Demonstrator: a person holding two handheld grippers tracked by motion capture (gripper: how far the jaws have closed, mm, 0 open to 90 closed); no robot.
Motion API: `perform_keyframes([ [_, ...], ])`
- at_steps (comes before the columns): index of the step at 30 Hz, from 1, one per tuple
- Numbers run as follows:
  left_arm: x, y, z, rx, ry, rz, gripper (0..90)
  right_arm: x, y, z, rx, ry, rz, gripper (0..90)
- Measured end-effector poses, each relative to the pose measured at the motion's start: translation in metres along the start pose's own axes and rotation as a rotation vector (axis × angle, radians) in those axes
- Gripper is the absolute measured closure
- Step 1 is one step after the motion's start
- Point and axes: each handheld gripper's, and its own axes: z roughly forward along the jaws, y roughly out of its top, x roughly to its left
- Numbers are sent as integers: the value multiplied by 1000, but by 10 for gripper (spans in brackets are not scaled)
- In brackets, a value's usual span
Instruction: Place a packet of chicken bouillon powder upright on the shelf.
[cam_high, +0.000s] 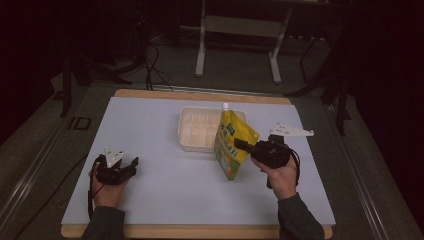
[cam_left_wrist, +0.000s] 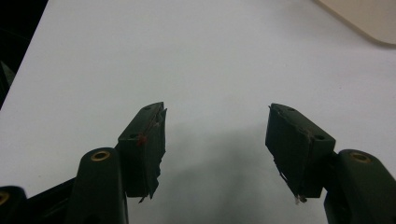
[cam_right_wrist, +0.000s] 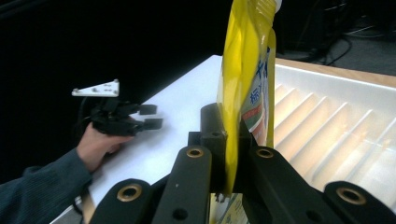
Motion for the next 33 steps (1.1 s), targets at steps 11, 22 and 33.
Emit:
perform_keyframes([
  [11, 0, 0, 0, 0, -1, 0, 376, -2, 4, 4, -69, -42, 17, 900],
  [22, 0, 0, 0, 0, 0, 1, 376, -1, 7, 11, -88, -105, -4, 900],
  [33, 0, 0, 0, 1, -1, 1, 376, -2, 10, 18, -109, -130, 2, 900],
])
